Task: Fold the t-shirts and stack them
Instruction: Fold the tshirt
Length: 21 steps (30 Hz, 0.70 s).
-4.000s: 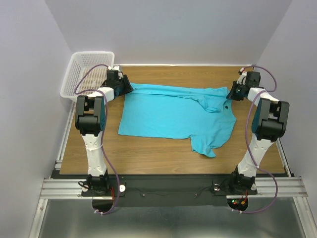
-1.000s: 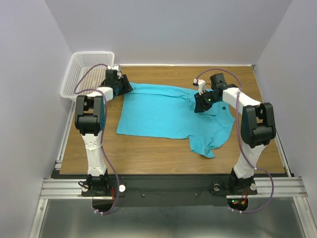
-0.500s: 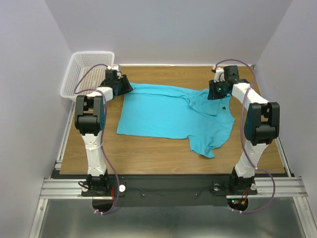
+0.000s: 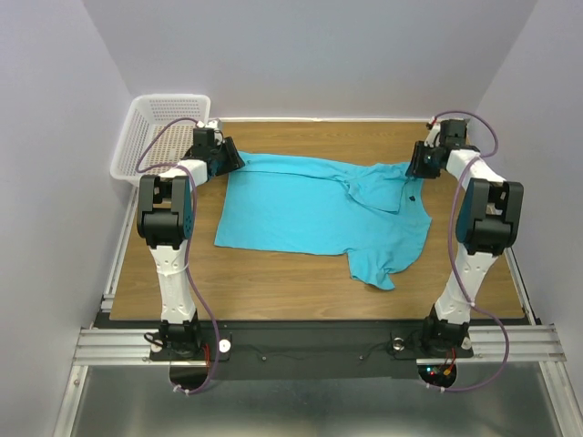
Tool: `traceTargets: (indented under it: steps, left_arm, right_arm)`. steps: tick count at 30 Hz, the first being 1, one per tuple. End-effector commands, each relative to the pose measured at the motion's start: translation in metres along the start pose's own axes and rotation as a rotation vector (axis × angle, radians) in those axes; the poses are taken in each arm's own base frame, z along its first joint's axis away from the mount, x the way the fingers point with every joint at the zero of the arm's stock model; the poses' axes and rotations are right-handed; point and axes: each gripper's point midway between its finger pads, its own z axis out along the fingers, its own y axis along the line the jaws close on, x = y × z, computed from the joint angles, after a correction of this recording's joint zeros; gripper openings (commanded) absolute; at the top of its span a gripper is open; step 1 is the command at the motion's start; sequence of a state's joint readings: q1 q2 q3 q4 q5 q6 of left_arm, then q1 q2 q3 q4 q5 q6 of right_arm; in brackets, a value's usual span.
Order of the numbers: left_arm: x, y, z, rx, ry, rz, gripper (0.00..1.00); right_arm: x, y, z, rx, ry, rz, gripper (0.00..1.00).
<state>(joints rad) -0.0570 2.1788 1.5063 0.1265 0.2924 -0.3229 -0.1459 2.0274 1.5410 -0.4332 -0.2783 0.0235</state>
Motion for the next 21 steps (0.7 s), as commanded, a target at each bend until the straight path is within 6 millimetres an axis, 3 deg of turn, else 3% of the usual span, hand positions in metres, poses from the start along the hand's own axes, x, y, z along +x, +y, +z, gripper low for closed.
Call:
traceTargets:
  steps: [1, 6, 7, 10, 21]
  left_arm:
    - [-0.005, 0.001, 0.001, 0.005, 0.006, -0.001, 0.57]
    - [-0.005, 0.0, 0.002, 0.009, 0.006, -0.005, 0.57]
    - [-0.004, 0.0, 0.002, 0.009, 0.007, -0.006, 0.57]
    - [-0.005, 0.0, 0.002, 0.011, 0.007, -0.004, 0.57]
    - [-0.005, 0.0, 0.001, 0.008, 0.005, -0.002, 0.57]
  right_arm:
    - [-0.053, 0.005, 0.001, -0.052, -0.13, -0.042, 0.4]
    - [-0.077, 0.004, 0.019, -0.08, -0.161, -0.093, 0.42]
    - [-0.07, 0.0, 0.03, -0.078, -0.14, -0.087, 0.42]
    - [-0.07, -0.002, 0.037, -0.08, -0.136, -0.093, 0.42]
    - [-0.063, -0.013, 0.05, -0.044, -0.114, -0.097, 0.43]
